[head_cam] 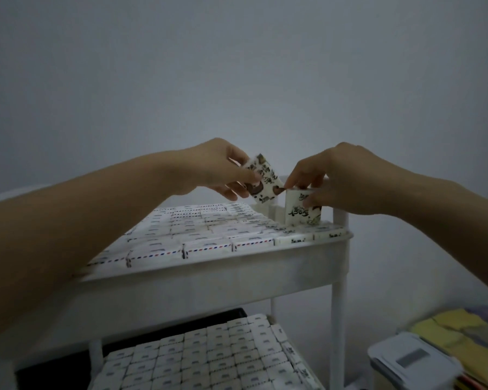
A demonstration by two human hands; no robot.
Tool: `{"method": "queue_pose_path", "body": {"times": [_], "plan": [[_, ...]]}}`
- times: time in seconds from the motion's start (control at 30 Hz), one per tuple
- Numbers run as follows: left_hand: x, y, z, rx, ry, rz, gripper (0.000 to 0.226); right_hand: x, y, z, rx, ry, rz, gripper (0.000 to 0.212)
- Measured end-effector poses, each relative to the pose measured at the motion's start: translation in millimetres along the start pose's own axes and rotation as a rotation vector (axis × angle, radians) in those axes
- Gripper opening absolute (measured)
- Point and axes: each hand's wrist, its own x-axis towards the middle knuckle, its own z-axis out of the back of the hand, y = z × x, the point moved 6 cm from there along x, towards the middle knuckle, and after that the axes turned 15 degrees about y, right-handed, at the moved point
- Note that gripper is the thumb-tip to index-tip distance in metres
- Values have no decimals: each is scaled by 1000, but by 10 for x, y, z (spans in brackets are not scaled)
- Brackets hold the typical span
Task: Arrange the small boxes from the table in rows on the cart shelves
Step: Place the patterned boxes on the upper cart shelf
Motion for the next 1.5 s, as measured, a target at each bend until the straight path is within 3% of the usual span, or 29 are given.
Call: {"method": "queue_pose_path", "body": {"times": [0.2,0.53,0.67,0.77,1.03,1.17,1.3,1.37,1.5], "plan": [[174,-78,-45,-1,-75,-20,26,1,27,-208,-106,76,13,19],[372,-66,-419,47,166,-50,19,7,40,-258,-138,14,56,18],[403,-15,-514,276,217,-20,26,-27,15,-267,-69,-2,69,18],[399,29,-580,346,260,-11,13,-43,-2,-270,-53,-2,47,20],[338,59,-716,413,296,17,21,-176,65,-268,160,-263,39,38],[95,11,-570,400,235,16,30,-346,351,-273,269,-453,118,42],[-535,-79,-303,362,50,-61,32,-557,972,-373,394,-523,318,35],[-988,-93,-166,341,-89,-113,38,-622,1341,-496,480,-467,423,33],[-2052,134,-123,338,-314,-279,34,-585,2176,-974,577,-176,575,33]]}}
